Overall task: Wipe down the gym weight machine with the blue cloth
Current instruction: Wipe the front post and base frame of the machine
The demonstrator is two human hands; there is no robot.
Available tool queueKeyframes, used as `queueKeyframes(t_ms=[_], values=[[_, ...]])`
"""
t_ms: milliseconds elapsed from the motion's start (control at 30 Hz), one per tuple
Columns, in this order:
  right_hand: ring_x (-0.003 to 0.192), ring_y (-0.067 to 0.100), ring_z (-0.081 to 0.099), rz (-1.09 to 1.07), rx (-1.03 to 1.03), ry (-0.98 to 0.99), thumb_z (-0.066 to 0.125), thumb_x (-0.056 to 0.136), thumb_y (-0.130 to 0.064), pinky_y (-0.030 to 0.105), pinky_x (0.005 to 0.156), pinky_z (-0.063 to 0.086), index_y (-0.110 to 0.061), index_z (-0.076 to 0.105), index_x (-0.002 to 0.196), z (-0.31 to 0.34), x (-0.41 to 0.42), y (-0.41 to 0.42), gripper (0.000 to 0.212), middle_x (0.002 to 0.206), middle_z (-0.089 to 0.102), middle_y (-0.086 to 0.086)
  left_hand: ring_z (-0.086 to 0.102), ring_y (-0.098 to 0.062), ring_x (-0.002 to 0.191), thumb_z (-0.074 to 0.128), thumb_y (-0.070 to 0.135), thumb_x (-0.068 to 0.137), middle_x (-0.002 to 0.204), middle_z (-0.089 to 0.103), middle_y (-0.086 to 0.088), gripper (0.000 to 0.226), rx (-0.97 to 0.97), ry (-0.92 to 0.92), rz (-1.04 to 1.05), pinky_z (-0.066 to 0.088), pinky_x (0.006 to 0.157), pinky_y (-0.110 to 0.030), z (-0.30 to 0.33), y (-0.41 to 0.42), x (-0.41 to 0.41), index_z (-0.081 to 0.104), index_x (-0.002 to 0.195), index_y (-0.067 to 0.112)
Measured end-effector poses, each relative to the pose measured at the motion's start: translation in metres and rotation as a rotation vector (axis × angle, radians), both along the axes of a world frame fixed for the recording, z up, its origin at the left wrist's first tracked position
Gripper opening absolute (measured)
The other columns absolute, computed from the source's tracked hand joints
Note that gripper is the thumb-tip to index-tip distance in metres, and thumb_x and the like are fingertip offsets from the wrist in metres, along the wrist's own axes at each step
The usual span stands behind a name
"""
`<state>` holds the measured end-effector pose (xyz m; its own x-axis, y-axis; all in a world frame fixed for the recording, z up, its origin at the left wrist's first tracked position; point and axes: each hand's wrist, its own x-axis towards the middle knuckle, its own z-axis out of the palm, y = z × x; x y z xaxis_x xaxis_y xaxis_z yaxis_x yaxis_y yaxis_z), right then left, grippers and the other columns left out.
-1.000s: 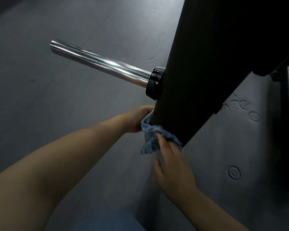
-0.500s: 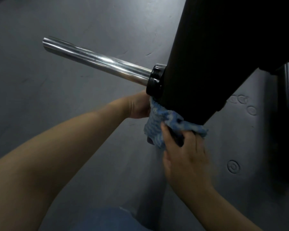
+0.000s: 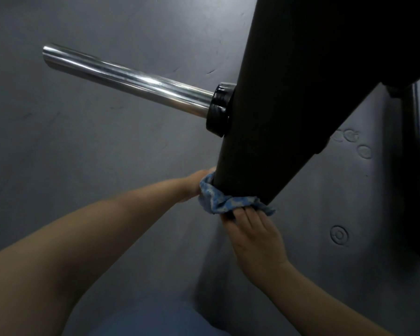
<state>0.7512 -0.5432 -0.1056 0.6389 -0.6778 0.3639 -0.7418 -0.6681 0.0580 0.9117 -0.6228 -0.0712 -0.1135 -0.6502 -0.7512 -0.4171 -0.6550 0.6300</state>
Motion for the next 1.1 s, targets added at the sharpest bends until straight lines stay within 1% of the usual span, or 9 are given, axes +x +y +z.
queueKeyframes(t_ms=[67,167,267,400,500,600,667,933,1100], values=[[0.091,0.025,0.043,0.047,-0.015,0.007,0.042,0.076,-0.014,0.033,0.083,0.035,-0.011,0.074,0.095,-0.010,-0.003,-0.002,0.037,0.101,0.057,0.011,0.048,-0.036,0.118,0.033,0.008,0.100,0.134,0.046,-0.023,0.040,0.032,0.007,0.088,0.044,0.086,-0.027,-0.008,0.006,-0.003,0.035,0.136,-0.008],[0.093,0.026,0.044,0.078,-0.011,-0.008,0.042,0.076,-0.012,0.035,0.087,0.036,-0.007,0.073,0.095,-0.017,-0.007,-0.001,0.036,0.105,0.044,0.011,0.051,-0.020,0.072,0.031,0.011,0.101,0.124,0.054,-0.023,0.041,0.074,0.133,0.361,0.041,0.059,-0.021,-0.012,0.015,-0.012,0.040,0.131,-0.016],[0.094,0.027,0.045,0.009,0.039,-0.071,0.043,0.076,-0.014,0.034,0.088,0.036,-0.007,0.062,0.106,-0.016,-0.013,0.008,0.036,0.107,0.042,0.011,0.050,-0.019,0.068,0.033,0.031,0.101,0.087,0.059,-0.011,0.038,0.176,0.265,0.556,0.044,0.061,-0.029,-0.014,0.019,-0.019,0.057,0.085,0.007],[0.100,0.025,0.047,-0.211,0.254,-0.194,0.072,0.067,-0.018,0.035,0.082,0.053,-0.007,0.044,0.118,-0.005,-0.018,0.023,0.060,0.114,0.040,0.011,0.058,-0.020,0.054,0.032,0.038,0.100,0.058,0.064,-0.006,0.044,0.217,0.371,0.663,0.045,0.048,-0.024,-0.016,0.024,-0.024,0.055,0.077,0.009],[0.106,0.018,0.050,-0.324,0.533,-0.443,0.071,0.069,-0.025,0.024,0.082,0.050,-0.014,0.035,0.129,0.007,-0.014,0.030,0.071,0.125,0.033,0.006,0.058,-0.026,0.071,0.040,0.042,0.096,0.076,0.065,-0.012,0.042,0.257,0.451,0.800,0.045,0.059,-0.032,-0.011,0.028,-0.029,0.061,0.082,0.008],[0.113,-0.016,0.033,-0.406,0.717,-0.695,0.054,0.080,-0.027,-0.003,0.089,0.028,-0.030,0.027,0.131,0.020,-0.001,0.037,0.058,0.129,0.023,-0.015,0.060,-0.028,0.084,0.046,0.038,0.093,0.094,0.066,-0.013,0.036,0.289,0.495,0.888,0.049,0.072,-0.035,-0.004,0.030,-0.035,0.063,0.097,0.006],[0.112,-0.028,0.025,-0.481,0.795,-0.872,0.053,0.088,-0.022,-0.008,0.086,0.024,-0.035,0.025,0.131,0.025,0.007,0.040,0.053,0.130,0.016,-0.021,0.060,-0.028,0.087,0.045,0.036,0.093,0.099,0.065,-0.014,0.036,0.290,0.502,0.918,0.049,0.073,-0.035,0.000,0.031,-0.037,0.063,0.102,0.006],[0.105,0.017,0.054,-0.898,1.230,-1.421,0.042,0.098,-0.016,0.031,0.090,0.047,-0.021,0.044,0.112,0.025,0.010,-0.001,0.014,0.117,0.053,0.005,0.060,-0.031,0.098,0.039,0.042,0.096,0.108,0.066,-0.016,0.044,0.281,0.528,0.867,0.047,0.084,-0.037,0.002,0.037,-0.042,0.063,0.113,0.010],[0.104,0.009,0.054,-0.771,1.311,-1.419,0.037,0.099,-0.011,0.016,0.076,0.046,-0.028,0.043,0.120,0.022,-0.001,-0.013,0.027,0.114,0.055,-0.007,0.055,-0.027,0.108,0.039,0.044,0.096,0.112,0.063,-0.007,0.035,0.168,0.325,0.819,0.044,0.099,-0.044,-0.005,0.041,-0.040,0.062,0.097,0.017]])
